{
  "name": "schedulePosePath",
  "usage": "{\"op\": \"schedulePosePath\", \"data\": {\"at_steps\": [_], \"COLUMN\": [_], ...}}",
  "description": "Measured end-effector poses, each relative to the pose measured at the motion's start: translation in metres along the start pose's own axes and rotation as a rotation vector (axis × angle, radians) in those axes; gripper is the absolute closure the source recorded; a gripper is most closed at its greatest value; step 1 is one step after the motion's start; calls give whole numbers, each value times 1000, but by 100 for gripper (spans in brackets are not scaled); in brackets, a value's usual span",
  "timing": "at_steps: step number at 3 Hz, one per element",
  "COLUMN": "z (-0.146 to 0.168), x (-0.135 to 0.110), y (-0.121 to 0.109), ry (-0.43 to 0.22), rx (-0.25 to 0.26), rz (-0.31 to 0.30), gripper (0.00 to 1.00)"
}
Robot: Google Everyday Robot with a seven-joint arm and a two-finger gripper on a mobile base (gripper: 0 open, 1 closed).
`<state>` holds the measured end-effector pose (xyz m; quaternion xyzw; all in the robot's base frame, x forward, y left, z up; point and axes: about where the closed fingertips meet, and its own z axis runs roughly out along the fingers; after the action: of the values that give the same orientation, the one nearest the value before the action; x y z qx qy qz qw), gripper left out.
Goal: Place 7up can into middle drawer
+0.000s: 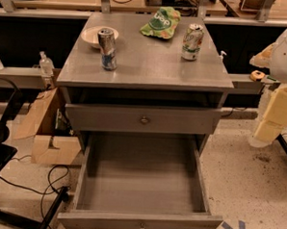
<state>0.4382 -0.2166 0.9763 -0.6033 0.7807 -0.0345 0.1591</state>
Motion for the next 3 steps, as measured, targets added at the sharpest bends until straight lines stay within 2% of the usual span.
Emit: {"op": "schedulePosePath", "data": {"at_steps": [1,2,3], "z": [-2,5,9], "x": [-1,15,23], "y": [-2,-26,-79], "ry": [-9,-110,-294], "rx": [18,72,191], "rz": [-1,50,119], "gripper": [0,0,0]}}
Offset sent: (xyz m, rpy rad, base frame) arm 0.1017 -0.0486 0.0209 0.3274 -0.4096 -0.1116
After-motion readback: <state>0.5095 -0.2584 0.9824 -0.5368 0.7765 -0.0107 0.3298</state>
